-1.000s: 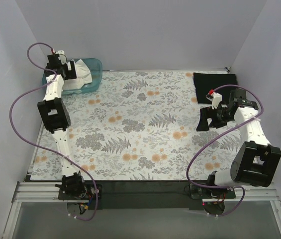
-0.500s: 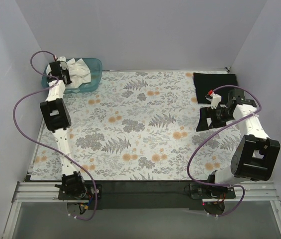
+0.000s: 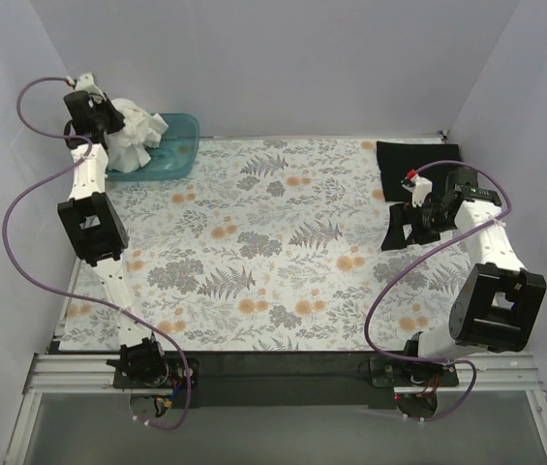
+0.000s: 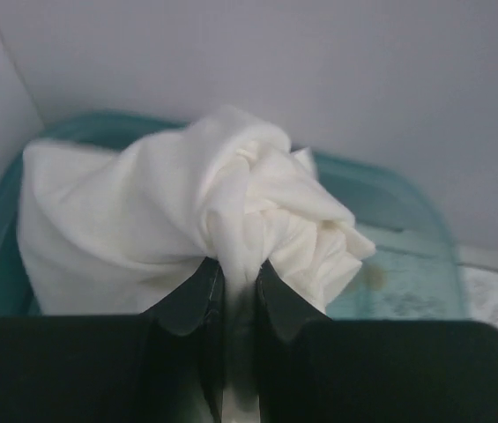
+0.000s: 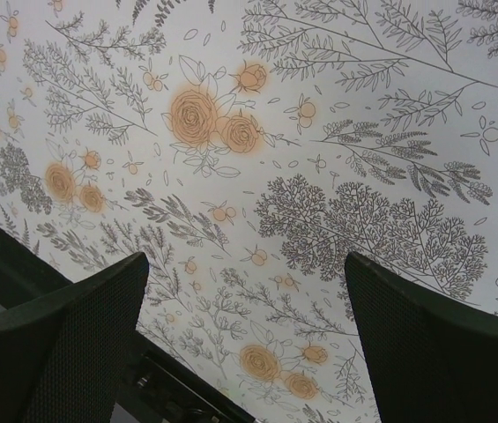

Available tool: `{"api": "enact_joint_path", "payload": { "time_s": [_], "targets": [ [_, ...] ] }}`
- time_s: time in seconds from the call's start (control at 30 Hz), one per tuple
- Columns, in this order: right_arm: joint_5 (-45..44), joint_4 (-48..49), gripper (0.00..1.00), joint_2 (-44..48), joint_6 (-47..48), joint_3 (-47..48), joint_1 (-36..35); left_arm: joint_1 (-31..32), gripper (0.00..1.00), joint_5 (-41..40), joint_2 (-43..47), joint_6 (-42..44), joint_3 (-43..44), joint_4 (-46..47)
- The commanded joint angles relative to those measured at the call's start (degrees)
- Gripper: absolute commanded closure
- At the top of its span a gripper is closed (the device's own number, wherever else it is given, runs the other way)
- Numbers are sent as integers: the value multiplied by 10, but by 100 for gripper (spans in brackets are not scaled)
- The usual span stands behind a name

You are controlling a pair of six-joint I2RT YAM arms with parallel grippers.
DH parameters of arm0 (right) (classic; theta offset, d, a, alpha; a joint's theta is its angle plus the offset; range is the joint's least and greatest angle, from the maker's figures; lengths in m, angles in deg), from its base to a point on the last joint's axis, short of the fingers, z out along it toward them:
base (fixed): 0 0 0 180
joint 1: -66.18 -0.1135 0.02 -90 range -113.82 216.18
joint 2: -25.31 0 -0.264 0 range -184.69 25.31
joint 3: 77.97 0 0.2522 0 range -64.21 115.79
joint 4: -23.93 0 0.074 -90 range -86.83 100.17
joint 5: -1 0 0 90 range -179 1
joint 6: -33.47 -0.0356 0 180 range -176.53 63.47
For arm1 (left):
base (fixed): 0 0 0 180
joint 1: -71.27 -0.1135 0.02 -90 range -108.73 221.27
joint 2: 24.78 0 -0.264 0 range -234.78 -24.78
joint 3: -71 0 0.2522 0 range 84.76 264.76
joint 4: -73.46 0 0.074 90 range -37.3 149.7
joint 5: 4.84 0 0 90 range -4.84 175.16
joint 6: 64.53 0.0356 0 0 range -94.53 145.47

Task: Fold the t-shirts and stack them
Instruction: Grab the tshirt from the pile, then move the tshirt to the center of the board

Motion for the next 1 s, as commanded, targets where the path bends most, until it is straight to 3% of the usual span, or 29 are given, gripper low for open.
{"api": "enact_joint_path", "payload": {
  "time_s": [0.0, 0.2, 0.43, 0.57, 0.7, 0.8, 0.83, 0.87, 0.9, 0.97],
  "targets": [
    [32, 3, 2, 18, -4, 32, -1, 5, 100, 88, 159, -75, 35, 102],
    [35, 3, 2, 43, 7, 33, -1, 32, 100, 155, 257, -129, 47, 97],
    [47, 3, 2, 57, 10, 39, -1, 98, 100, 253, 391, -214, -57, 99],
    [51, 2, 1, 55, 10, 43, -1, 123, 100, 311, 429, -313, -86, 110],
    [52, 4, 2, 57, 10, 40, -2, 124, 100, 364, 465, -384, -136, 187],
    [53, 4, 2, 60, 10, 37, -1, 124, 99, 407, 507, -413, -245, 214],
    [55, 3, 2, 59, 9, 36, -2, 124, 83, 422, 524, -419, -329, 227],
    [55, 3, 2, 59, 8, 36, -2, 125, 28, 436, 555, -424, -383, 239],
    [55, 2, 2, 59, 8, 36, -1, 120, 11, 452, 572, -411, -429, 239],
    [48, 2, 2, 60, 11, 39, -1, 82, 10, 480, 594, -371, -543, 201]
  ]
}}
